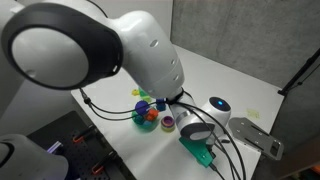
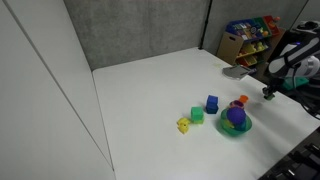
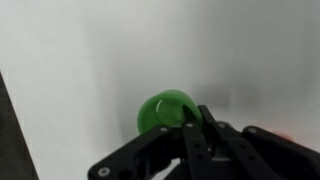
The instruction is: Put the small orange bowl inside the purple bowl on the pile
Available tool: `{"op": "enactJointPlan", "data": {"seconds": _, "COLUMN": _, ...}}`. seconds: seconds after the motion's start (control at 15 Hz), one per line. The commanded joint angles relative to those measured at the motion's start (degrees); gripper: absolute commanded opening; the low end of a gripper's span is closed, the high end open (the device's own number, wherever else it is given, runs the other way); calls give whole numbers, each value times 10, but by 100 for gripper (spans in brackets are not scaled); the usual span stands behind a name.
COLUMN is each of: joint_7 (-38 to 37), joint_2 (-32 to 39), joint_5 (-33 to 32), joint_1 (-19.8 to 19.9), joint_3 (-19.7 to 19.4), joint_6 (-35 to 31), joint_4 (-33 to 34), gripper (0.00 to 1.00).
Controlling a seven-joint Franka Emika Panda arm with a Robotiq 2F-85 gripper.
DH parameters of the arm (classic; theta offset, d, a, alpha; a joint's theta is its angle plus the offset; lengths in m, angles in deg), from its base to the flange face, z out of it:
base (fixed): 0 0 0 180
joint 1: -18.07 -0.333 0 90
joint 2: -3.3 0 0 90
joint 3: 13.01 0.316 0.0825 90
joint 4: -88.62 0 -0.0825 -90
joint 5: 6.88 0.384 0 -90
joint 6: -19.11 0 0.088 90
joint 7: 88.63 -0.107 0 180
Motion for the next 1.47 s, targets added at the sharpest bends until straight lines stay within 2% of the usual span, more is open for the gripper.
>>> {"op": "enactJointPlan", "data": {"seconds": 0.0, "joint_7": -54, "joint_2": -66, "joint_5": -35, "joint_1": -60, "joint_3": -12, "joint_6": -20, "joint_4": -72, "gripper": 5}}
{"op": "enactJointPlan", "data": {"seconds": 0.33, "joint_7": -130, "joint_2": -113, "joint_5": -74, "joint_1": -150, "joint_3": -22, "joint_6": -18, "joint_4": -119, "gripper": 5}}
{"op": "enactJointPlan", "data": {"seconds": 0.6, "joint_7": -181, "joint_2": -133, "joint_5": -93, "joint_1": -205, "joint_3": -23, "joint_6": -8, "joint_4": -139, "gripper": 5}}
{"op": "enactJointPlan", "data": {"seconds": 1.0, "joint_7": -223, "joint_2": -137, "joint_5": -102, "joint_1": -248, "joint_3": -19, "joint_6": -6, "joint_4": -154, "gripper": 5}}
{"op": "enactJointPlan", "data": {"seconds": 1.4, "joint_7": -240, "joint_2": -133, "joint_5": -102, "joint_1": -270, "joint_3": -18, "joint_6": -8, "joint_4": -163, "gripper": 4}}
